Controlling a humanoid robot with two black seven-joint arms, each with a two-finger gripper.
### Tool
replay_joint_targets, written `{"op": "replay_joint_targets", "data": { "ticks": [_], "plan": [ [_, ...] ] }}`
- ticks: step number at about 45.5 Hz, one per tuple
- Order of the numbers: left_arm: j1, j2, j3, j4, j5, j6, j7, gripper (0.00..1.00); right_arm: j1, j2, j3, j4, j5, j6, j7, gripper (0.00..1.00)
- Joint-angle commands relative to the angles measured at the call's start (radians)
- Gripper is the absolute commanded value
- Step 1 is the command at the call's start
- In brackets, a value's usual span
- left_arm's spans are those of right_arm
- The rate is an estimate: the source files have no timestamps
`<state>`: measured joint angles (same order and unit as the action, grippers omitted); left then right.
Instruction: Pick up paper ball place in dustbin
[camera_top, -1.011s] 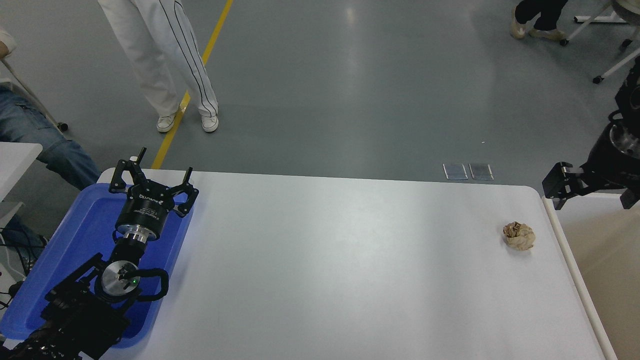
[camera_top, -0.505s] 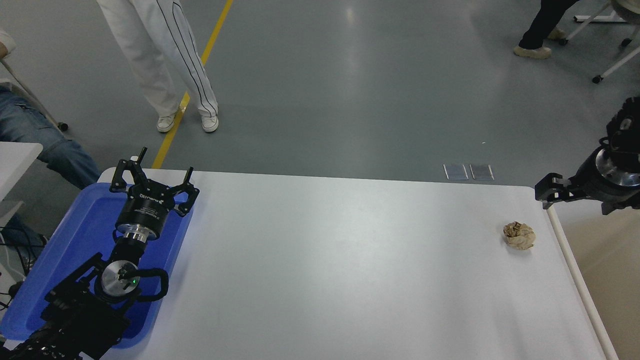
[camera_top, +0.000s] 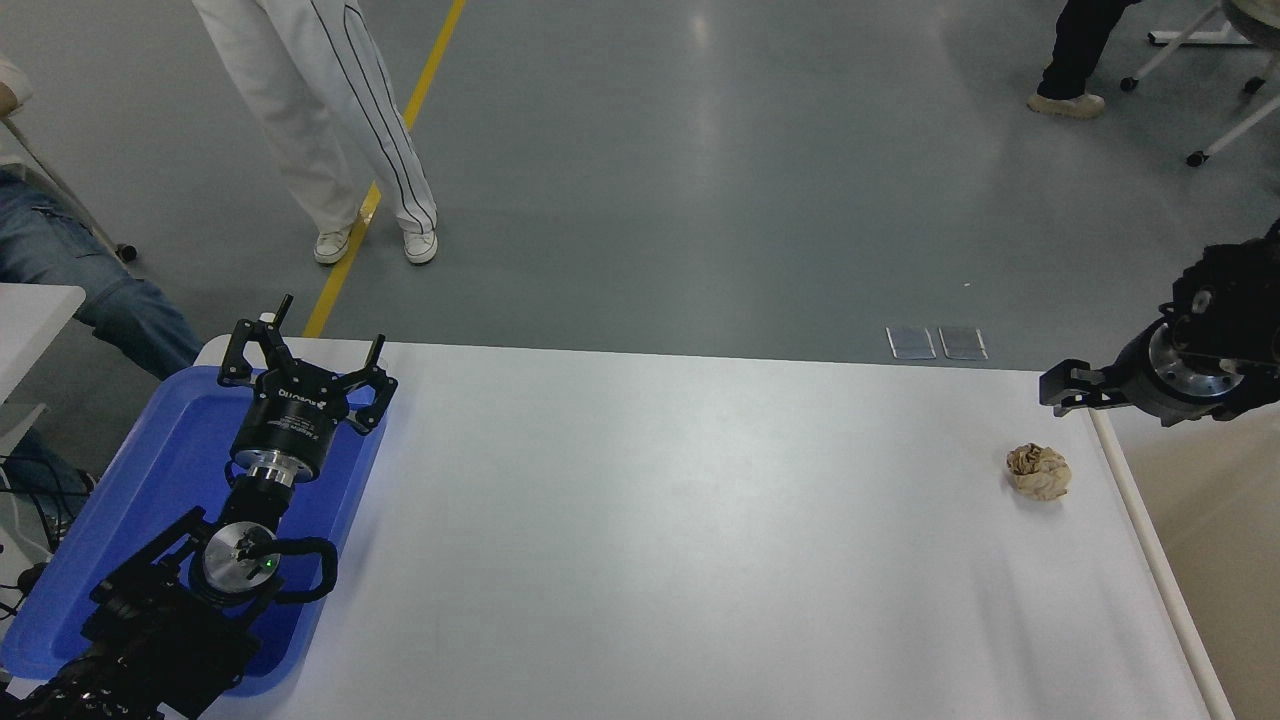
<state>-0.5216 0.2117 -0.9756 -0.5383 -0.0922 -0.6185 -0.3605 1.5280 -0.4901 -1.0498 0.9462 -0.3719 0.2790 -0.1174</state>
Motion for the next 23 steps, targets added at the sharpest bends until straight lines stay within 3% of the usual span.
{"op": "replay_joint_targets", "data": {
  "ticks": [1, 7, 23],
  "plan": [
    [0.0, 0.0, 0.0, 0.001, 0.0, -0.001, 0.0, 1.0, -0.121, 0.01, 0.037, -0.101, -0.022, -0.077, 0.067, 1.0],
    [0.0, 0.0, -0.002, 0.0, 0.0, -0.001, 0.0, 1.0, -0.177, 0.03, 0.063, -0.159, -0.022, -0.087, 0.102, 1.0],
    [0.0, 0.0, -0.002, 0.0, 0.0, -0.001, 0.0, 1.0, -0.351, 0.117, 0.151, -0.363, -0.022, -0.1, 0.102, 1.0]
  ]
}}
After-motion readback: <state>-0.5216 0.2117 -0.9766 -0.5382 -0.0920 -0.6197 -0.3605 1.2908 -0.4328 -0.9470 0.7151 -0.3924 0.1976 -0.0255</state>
